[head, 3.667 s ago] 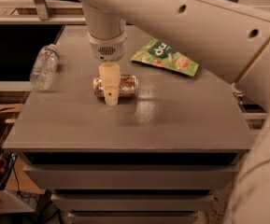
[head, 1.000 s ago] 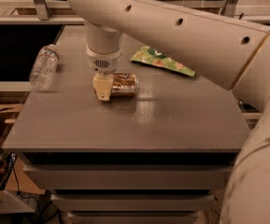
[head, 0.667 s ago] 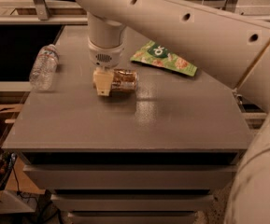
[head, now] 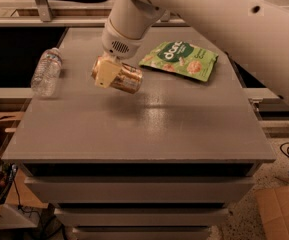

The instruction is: Place orange can upright

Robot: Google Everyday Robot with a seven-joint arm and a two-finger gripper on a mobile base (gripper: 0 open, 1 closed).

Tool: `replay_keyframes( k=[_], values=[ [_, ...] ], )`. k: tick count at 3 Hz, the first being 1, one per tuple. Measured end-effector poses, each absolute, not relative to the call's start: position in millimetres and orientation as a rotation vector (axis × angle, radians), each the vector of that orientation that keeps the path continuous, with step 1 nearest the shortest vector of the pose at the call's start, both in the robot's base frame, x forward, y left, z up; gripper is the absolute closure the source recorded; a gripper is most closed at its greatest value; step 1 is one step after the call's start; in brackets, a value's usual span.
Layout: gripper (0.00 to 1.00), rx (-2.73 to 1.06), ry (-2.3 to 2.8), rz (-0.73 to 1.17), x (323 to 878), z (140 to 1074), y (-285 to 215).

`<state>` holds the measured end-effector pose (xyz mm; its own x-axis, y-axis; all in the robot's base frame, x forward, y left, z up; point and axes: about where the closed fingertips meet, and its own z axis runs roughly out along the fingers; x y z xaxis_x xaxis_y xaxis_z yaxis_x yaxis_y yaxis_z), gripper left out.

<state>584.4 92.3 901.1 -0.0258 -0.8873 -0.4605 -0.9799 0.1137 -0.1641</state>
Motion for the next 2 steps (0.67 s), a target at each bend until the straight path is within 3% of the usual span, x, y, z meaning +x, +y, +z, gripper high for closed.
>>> replay_keyframes(
  k=[2],
  values=[
    [1.0,-1.508,1.741,0.664,580.5,921.8,122.5]
  ],
)
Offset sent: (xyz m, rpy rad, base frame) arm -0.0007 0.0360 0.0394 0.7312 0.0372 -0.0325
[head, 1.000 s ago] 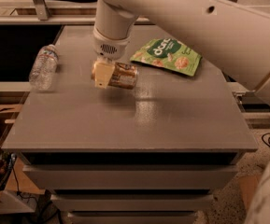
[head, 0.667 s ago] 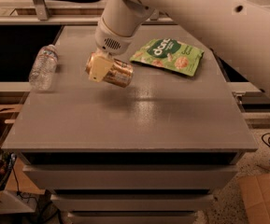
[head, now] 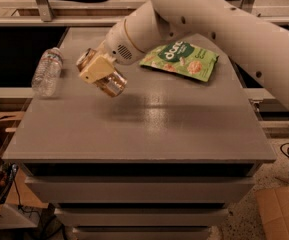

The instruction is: Place orange can upright

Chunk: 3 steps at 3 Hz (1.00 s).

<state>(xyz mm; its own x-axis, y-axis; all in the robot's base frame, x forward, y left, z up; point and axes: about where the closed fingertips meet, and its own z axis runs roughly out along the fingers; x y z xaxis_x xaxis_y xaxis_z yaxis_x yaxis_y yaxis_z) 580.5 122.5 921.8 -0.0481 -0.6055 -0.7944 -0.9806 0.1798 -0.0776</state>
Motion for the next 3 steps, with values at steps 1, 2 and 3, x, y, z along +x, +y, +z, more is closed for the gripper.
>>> replay_keyframes(
  k=[1,2,3],
  values=[
    [1.0,-1.38,1.638,0.792,582.2,934.7,128.9],
    [1.0,-1.264,1.532,0.908,583.0,944.1,131.9],
    [1.0,-1.192,1.456,0.988,582.4,947.2,133.0]
  ],
)
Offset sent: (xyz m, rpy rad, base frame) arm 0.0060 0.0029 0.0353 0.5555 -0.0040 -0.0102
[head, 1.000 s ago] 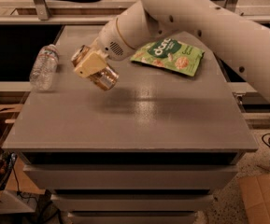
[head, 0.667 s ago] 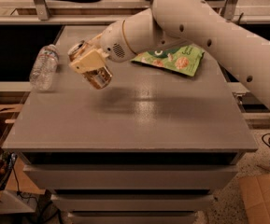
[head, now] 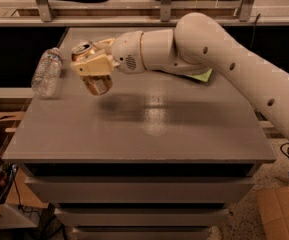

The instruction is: Place orange can upright

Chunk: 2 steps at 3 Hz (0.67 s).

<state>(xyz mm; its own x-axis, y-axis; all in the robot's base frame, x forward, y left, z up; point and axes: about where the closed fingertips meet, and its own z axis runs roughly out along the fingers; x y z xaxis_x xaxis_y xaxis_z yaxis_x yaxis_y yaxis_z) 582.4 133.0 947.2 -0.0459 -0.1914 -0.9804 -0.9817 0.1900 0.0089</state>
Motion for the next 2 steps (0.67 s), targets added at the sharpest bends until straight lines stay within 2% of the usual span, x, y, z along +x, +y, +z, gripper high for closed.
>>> replay_keyframes(
  k=[2],
  values=[
    [1.0,-1.137,1.4,1.06,578.3,940.3,134.3]
  ],
)
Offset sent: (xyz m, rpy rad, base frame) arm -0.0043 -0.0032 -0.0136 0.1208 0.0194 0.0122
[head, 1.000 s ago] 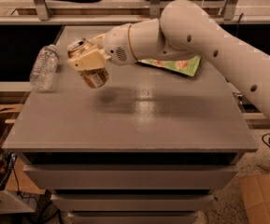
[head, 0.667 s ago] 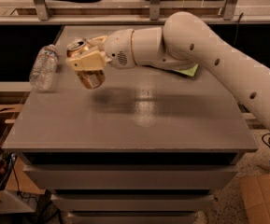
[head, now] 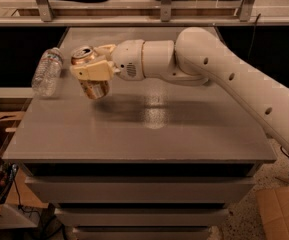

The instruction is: Place orange can upright

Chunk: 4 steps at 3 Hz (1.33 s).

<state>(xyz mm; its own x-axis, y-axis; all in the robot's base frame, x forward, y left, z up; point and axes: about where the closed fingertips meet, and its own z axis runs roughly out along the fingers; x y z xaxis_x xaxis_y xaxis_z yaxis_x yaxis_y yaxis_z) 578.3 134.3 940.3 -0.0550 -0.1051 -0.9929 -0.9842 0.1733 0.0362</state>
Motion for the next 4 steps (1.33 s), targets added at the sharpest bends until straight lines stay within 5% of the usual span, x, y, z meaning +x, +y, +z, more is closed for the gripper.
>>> replay_keyframes(
  k=[2,4],
  values=[
    [1.0,-1.103,1.388,1.087,574.4,928.5,136.5],
    [0.59,-1.081,1.354,1.089,573.2,921.5,137.8]
  ],
)
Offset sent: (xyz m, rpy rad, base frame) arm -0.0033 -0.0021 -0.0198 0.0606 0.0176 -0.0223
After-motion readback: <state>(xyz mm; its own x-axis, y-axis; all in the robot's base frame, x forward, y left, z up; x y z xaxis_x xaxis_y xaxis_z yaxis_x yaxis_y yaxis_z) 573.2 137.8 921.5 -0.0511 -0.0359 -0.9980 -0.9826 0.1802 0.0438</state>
